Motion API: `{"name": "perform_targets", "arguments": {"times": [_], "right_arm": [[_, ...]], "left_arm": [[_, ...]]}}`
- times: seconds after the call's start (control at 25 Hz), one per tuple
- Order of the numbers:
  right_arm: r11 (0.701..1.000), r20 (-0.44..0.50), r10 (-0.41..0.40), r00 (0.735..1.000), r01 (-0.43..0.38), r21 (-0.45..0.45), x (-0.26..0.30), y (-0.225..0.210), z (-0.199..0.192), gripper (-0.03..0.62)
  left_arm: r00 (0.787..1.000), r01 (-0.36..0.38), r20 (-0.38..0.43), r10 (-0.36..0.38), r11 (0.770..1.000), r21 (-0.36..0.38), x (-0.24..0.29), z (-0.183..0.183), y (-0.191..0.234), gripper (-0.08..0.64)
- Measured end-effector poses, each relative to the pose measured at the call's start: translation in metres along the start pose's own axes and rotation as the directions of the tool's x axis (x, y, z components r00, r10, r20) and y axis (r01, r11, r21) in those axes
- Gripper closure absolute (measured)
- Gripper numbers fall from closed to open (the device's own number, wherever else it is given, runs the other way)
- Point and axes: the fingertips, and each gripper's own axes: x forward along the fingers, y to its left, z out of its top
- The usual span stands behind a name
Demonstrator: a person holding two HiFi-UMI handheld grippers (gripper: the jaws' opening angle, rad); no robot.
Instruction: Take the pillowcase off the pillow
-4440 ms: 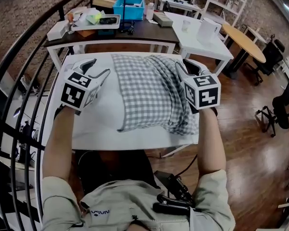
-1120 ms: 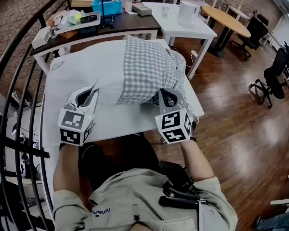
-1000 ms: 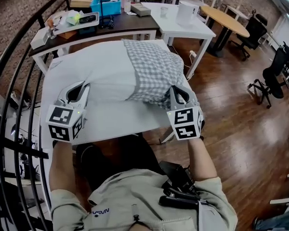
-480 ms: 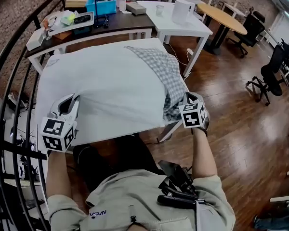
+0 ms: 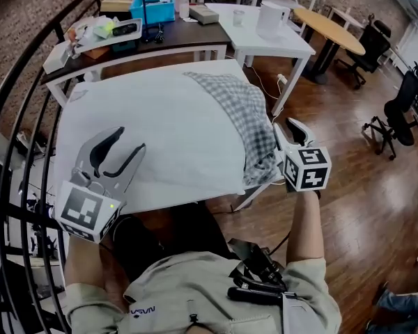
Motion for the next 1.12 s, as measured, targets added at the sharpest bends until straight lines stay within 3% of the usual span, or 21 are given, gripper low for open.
{"name": "perform_targets", "arguments": {"times": [0.12,0.36,0.52,0.64,0.72,0.8,0.84,0.88,0.92,1.12], "right_arm": [[0.998,0.052,0.051,0.997,-0.049,-0.038,0.028,0.003,0.042,0.459],[0.982,0.069,0.185,0.980,-0.187,0.017,0.103,0.030,0.092,0.429],[0.966,-0.013,0.257,0.966,-0.257,-0.023,0.150,0.055,0.098,0.402],[0.946,-0.129,0.318,0.939,-0.324,-0.031,0.178,0.071,0.088,0.369],[0.930,-0.237,0.349,0.907,-0.367,-0.035,0.191,0.082,0.070,0.343],[0.906,-0.309,0.395,0.865,-0.422,-0.022,0.197,0.095,0.052,0.354],[0.898,-0.320,0.409,0.855,-0.439,-0.027,0.197,0.100,0.048,0.413],[0.896,-0.317,0.405,0.858,-0.441,-0.047,0.196,0.103,0.047,0.511],[0.900,-0.306,0.387,0.870,-0.428,-0.078,0.194,0.102,0.049,0.566],[0.922,-0.185,0.313,0.932,-0.345,-0.177,0.182,0.088,0.095,0.581]], "left_arm": [[0.999,-0.013,-0.039,0.014,0.999,0.031,0.045,0.017,0.026,0.317],[0.987,-0.026,-0.160,0.018,0.998,-0.052,0.132,-0.004,0.065,0.287],[0.966,0.013,-0.256,-0.031,0.997,-0.075,0.170,-0.031,0.070,0.267],[0.946,0.059,-0.310,-0.095,0.990,-0.125,0.181,-0.053,0.068,0.266],[0.924,0.099,-0.354,-0.145,0.984,-0.146,0.181,-0.072,0.059,0.278],[0.907,0.140,-0.383,-0.176,0.983,-0.120,0.177,-0.086,0.045,0.411],[0.906,0.151,-0.385,-0.177,0.984,-0.097,0.173,-0.089,0.039,0.485],[0.911,0.153,-0.377,-0.171,0.985,-0.076,0.169,-0.088,0.036,0.536],[0.920,0.148,-0.358,-0.162,0.987,-0.065,0.164,-0.084,0.034,0.543],[0.976,0.092,-0.185,-0.115,0.988,-0.126,0.127,-0.032,0.049,0.546]]}}
